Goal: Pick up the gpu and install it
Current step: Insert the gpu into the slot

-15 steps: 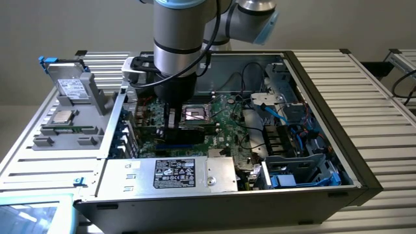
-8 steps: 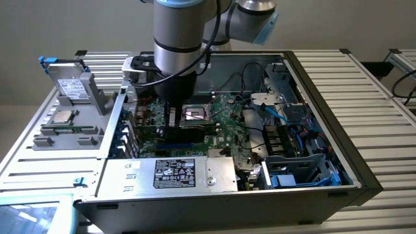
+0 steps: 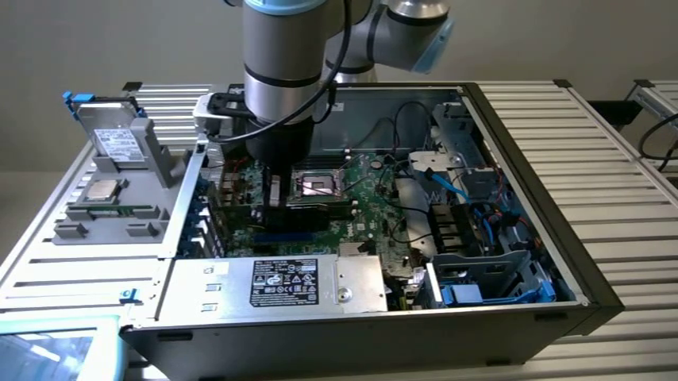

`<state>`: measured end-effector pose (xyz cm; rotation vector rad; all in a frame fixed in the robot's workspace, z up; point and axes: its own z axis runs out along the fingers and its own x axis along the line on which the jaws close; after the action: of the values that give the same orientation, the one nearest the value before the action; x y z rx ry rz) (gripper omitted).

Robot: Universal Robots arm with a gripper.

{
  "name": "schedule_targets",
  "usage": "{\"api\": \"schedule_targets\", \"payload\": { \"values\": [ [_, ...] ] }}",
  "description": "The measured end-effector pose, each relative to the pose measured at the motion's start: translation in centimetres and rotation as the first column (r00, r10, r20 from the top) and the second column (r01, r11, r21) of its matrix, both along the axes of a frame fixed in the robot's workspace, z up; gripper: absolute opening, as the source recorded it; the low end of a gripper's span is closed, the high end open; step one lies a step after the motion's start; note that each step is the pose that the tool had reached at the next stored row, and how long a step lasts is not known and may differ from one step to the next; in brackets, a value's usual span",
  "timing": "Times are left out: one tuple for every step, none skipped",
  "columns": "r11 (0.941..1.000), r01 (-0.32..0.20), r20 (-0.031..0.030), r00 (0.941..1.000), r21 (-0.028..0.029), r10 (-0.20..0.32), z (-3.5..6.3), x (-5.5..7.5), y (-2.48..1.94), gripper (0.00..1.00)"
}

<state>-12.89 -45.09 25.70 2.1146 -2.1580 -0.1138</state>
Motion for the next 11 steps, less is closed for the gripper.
{"api": "schedule_targets", "payload": {
  "values": [
    [1.0000,0.000,-0.0002,1.0000,-0.0001,0.000,0.00,-0.03,0.00,0.28],
    [1.0000,0.000,-0.0003,1.0000,-0.0002,0.000,0.01,-0.05,0.00,0.28],
    [1.0000,0.000,-0.0003,1.0000,-0.0002,0.000,0.00,-0.06,-0.01,0.28],
    [1.0000,0.000,-0.0004,1.0000,-0.0003,0.000,-0.01,-0.06,-0.01,0.28],
    [1.0000,0.000,-0.0004,1.0000,-0.0002,0.000,-0.04,-0.06,-0.01,0.28],
    [1.0000,-0.001,-0.0004,1.0000,-0.0002,0.001,-0.06,-0.06,-0.01,0.28],
    [1.0000,-0.001,-0.0004,1.0000,-0.0001,0.001,-0.06,-0.06,-0.02,0.28],
    [1.0000,-0.001,-0.0003,1.0000,0.0000,0.001,-0.07,-0.06,-0.03,0.28],
    [1.0000,-0.001,-0.0003,1.0000,0.0000,0.001,-0.08,-0.05,-0.04,0.28],
    [1.0000,-0.001,-0.0004,1.0000,-0.0001,0.001,-0.07,-0.03,-0.08,0.28],
    [1.0000,-0.001,-0.0005,1.0000,-0.0001,0.001,-0.07,0.04,-0.11,0.28]
  ]
}}
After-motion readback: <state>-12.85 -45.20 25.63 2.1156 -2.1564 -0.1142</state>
